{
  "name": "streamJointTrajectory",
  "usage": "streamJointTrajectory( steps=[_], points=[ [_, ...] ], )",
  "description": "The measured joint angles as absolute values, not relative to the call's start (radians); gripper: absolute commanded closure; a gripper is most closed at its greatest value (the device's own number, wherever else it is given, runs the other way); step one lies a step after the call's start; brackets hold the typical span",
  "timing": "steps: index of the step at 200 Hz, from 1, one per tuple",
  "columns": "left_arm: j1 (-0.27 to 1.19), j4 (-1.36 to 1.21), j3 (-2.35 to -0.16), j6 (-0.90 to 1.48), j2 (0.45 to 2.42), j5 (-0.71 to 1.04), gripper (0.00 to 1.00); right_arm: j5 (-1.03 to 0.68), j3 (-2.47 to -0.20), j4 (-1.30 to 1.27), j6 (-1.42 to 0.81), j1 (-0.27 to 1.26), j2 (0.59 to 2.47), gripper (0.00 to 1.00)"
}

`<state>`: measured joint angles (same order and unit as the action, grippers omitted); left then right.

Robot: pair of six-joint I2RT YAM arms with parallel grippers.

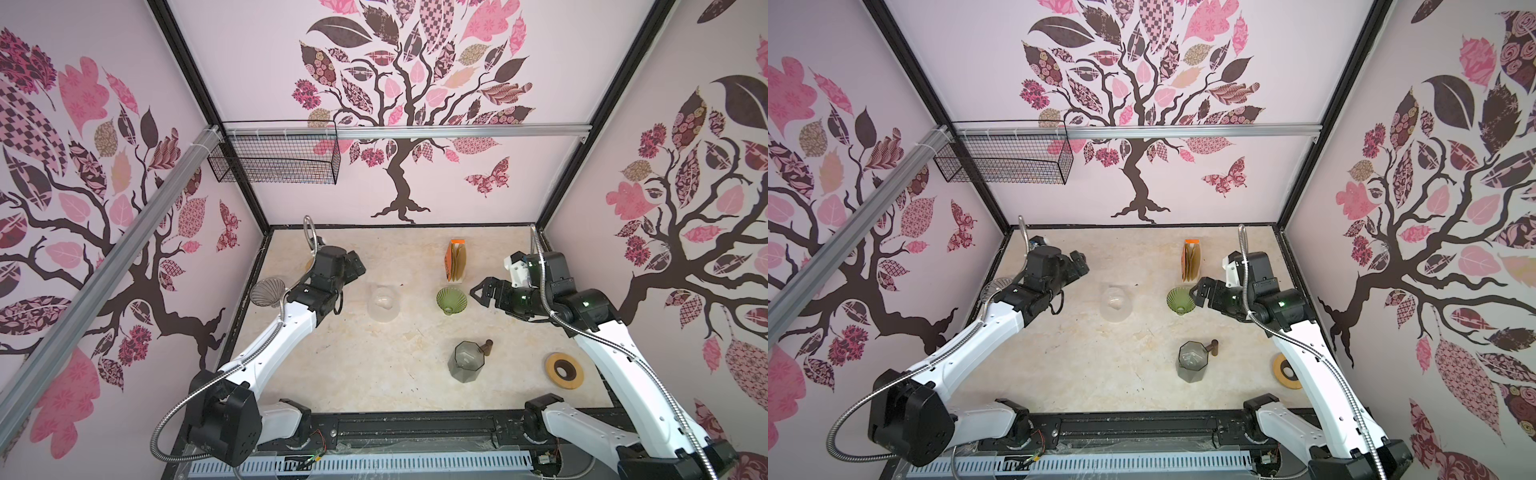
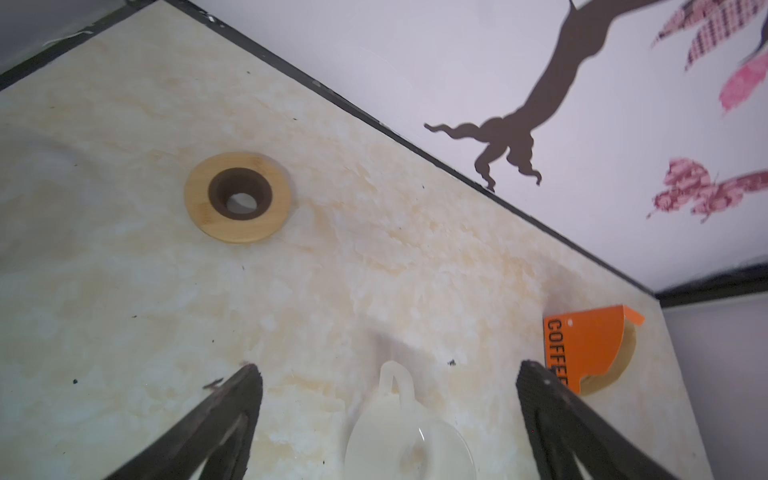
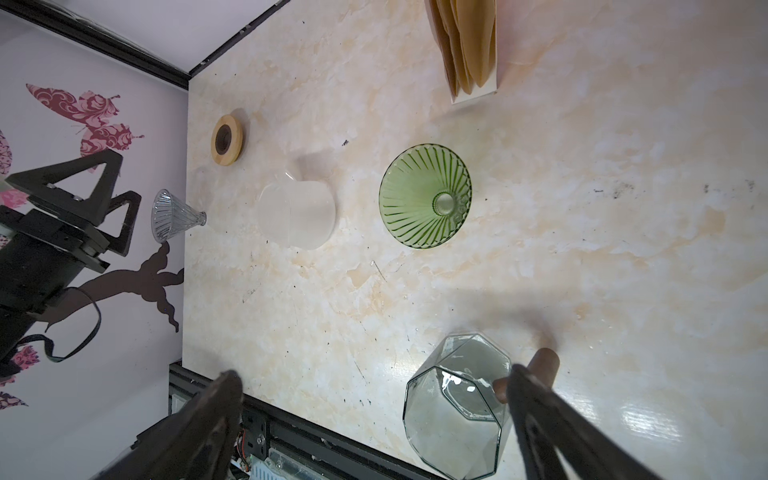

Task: Place the coffee filter in the dripper
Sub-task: 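Move the left gripper to the bamboo ring holder and close on its rim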

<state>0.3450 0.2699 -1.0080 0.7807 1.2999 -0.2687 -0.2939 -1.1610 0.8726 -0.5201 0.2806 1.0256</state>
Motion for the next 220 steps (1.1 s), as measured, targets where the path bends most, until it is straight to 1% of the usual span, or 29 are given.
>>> streamJointTrajectory(
  steps=[36, 79, 99, 147, 220],
  points=[
    [0.243, 0.184, -0.981, 1.06, 1.354, -0.241, 0.06, -0.292, -1.158, 0.856, -0.541, 0.281, 0.995, 0.0],
    [0.196, 0.126, -0.971, 1.307, 1.539, -0.255, 0.12, -0.293, -1.156, 0.858, -0.542, 0.28, 0.981, 0.0],
    [0.193, 0.104, -0.972, 1.376, 1.605, -0.273, 0.14, -0.293, -1.155, 0.867, -0.538, 0.28, 0.979, 0.0],
    [0.183, 0.005, -0.973, 1.532, 1.766, -0.3, 0.27, -0.311, -1.143, 0.881, -0.522, 0.281, 0.98, 0.0],
    [0.18, -0.095, -1.015, 1.664, 1.906, -0.371, 0.36, -0.327, -1.143, 0.901, -0.482, 0.281, 1.013, 0.0]
  ],
)
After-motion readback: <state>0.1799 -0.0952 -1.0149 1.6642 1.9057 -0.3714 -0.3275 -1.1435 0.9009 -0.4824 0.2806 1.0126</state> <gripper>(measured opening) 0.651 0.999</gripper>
